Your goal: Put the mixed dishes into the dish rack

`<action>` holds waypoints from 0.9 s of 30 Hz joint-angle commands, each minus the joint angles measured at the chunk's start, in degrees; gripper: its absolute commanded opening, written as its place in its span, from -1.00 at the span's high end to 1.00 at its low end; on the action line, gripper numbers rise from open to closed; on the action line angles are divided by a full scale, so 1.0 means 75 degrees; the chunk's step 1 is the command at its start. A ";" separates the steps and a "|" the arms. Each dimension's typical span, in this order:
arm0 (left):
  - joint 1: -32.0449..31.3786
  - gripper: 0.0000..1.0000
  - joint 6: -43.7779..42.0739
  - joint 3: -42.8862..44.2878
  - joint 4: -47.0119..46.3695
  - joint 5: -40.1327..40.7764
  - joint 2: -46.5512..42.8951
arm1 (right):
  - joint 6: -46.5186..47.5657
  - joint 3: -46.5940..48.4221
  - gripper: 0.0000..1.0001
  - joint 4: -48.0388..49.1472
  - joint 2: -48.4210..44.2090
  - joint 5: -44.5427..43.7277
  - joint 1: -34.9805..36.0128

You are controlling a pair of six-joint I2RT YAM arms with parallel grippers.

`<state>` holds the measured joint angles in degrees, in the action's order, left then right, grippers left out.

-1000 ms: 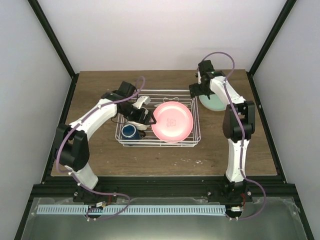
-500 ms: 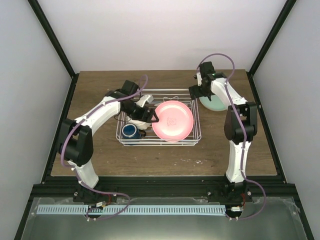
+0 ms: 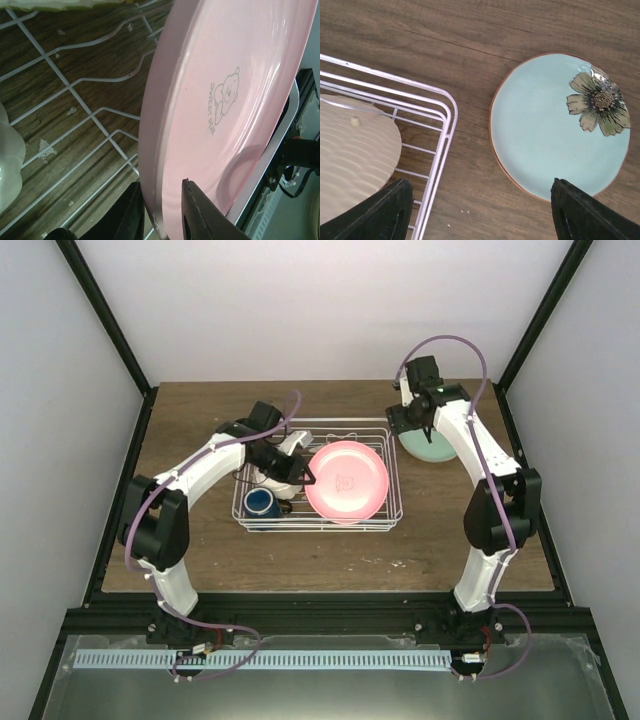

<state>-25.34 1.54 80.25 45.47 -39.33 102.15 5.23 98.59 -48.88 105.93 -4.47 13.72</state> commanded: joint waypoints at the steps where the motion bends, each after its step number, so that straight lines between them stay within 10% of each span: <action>1: -0.0097 0.59 -0.0041 -0.0038 -0.0258 -0.0304 0.0158 | -0.0102 -0.0224 -0.52 -0.0374 -0.0437 -0.0367 0.0049; 27: -0.0148 1.00 0.0685 -0.0826 -0.1910 0.0437 -0.2042 | -0.0563 -0.4012 -0.64 0.2480 -0.4515 0.3620 0.0047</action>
<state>-26.04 4.93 74.52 35.83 -36.10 90.98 1.63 72.07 -36.99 77.25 13.58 13.72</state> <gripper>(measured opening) 0.055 0.812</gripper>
